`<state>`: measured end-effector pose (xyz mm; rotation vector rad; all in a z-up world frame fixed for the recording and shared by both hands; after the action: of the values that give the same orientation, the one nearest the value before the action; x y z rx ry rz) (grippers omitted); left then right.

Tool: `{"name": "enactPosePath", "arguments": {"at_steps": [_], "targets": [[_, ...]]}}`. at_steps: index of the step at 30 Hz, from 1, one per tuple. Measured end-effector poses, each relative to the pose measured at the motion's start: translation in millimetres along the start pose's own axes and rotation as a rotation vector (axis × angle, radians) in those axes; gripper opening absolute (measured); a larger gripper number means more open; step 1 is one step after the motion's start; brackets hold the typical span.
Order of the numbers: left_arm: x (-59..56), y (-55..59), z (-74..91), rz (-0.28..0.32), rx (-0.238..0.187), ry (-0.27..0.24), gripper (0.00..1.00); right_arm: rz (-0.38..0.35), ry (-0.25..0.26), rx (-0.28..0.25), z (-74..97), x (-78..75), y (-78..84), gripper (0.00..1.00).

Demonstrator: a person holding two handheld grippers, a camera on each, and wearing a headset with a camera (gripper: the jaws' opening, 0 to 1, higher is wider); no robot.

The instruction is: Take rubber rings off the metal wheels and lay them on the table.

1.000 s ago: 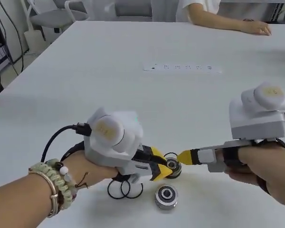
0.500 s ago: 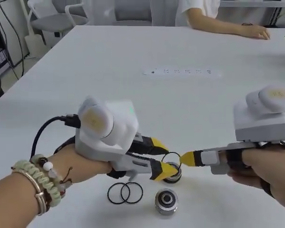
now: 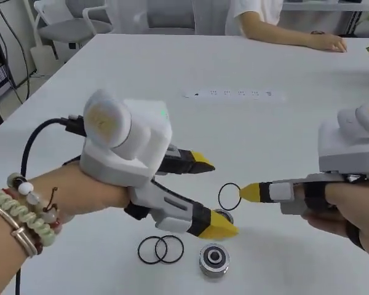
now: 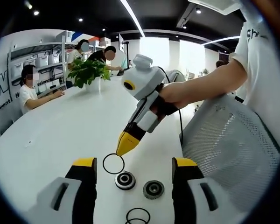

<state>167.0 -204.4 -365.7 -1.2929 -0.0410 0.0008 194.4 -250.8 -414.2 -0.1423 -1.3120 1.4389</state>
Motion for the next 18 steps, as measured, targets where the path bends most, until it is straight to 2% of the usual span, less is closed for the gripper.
{"name": "enactPosePath", "arguments": {"at_steps": [2, 7, 11, 18], "targets": [[0.9, -7.2, 5.6, -0.034, 0.0, -0.005, 0.66, -0.003, 0.0, -0.013, 1.4, 0.4, -3.4, 0.0], [2.6, -21.7, 25.3, -0.032, -0.03, -0.043, 0.74, -0.013, -0.004, -0.036, 4.1, 1.8, -9.3, 0.0], [3.5, -23.8, 40.7, -0.037, -0.03, -0.071, 0.78, -0.016, -0.007, -0.05, 6.5, 2.8, -12.7, 0.0], [5.8, -19.5, 73.9, -0.032, -0.014, -0.141, 0.82, -0.029, -0.009, -0.071, 8.4, 3.8, -17.7, 0.0]]}}
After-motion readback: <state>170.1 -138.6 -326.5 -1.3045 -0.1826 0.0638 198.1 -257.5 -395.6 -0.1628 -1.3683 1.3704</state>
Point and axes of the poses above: the centre of the closed fingertips' face, and the gripper's own axes: z roughly backward along the fingers, x roughly to its left, y roughly out of its underside, the point moved 1 cm from there along z, roughly backward along the fingers, and after that the axes turned 13 degrees about -x, right-handed, at the moved point
